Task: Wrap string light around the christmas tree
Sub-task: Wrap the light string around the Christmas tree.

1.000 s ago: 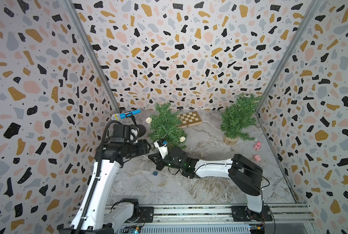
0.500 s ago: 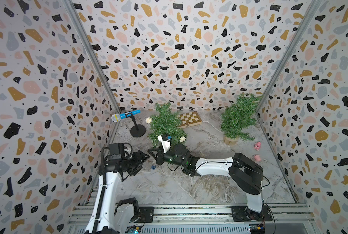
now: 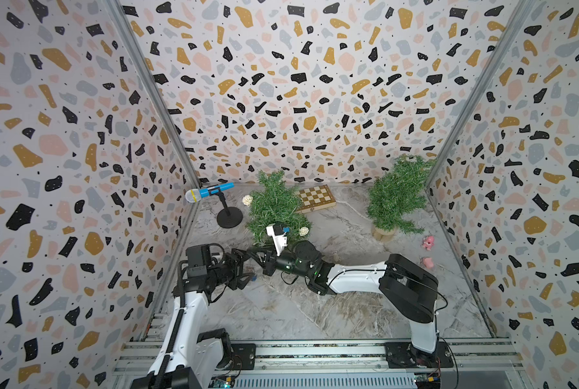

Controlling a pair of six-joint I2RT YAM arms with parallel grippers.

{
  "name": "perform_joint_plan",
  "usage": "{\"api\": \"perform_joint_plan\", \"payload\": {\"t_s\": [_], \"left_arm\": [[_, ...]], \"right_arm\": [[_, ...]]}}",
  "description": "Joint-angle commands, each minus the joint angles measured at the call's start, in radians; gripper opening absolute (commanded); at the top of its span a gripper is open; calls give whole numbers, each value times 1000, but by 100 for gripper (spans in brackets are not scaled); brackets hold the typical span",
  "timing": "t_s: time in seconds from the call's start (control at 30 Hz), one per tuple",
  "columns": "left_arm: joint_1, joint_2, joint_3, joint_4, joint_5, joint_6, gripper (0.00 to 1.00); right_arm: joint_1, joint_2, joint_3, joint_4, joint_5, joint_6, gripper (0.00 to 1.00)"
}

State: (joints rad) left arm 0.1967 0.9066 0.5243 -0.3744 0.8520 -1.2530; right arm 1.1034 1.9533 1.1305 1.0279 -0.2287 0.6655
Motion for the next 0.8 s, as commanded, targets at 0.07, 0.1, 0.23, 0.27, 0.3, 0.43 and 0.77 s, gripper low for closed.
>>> {"api": "perform_joint_plan", "payload": {"t_s": [0.07, 0.1, 0.23, 0.27, 0.3, 0.43, 0.77], "left_arm": [[37, 4, 30, -129, -60, 72, 77], [44, -3, 55, -185, -103, 126, 77], [47, -16, 213, -421, -308, 338, 80], [47, -6, 225, -432, -287, 342, 80], [47, 4, 215, -422, -231, 311, 80], [19, 10, 26, -157, -2, -14, 80], [19, 42, -19, -65, 13, -88, 82]], "right_arm": [[-5, 0, -51, 143, -29, -80, 0], [-4, -3, -47, 125, -31, -100, 0], [-1, 2, -34, 103, -24, -143, 0], [2, 6, -32, 103, -19, -153, 0], [6, 10, -31, 107, -13, -171, 0], [36, 25, -57, 206, 28, -276, 0], [40, 40, -95, 293, 30, -395, 0]]}}
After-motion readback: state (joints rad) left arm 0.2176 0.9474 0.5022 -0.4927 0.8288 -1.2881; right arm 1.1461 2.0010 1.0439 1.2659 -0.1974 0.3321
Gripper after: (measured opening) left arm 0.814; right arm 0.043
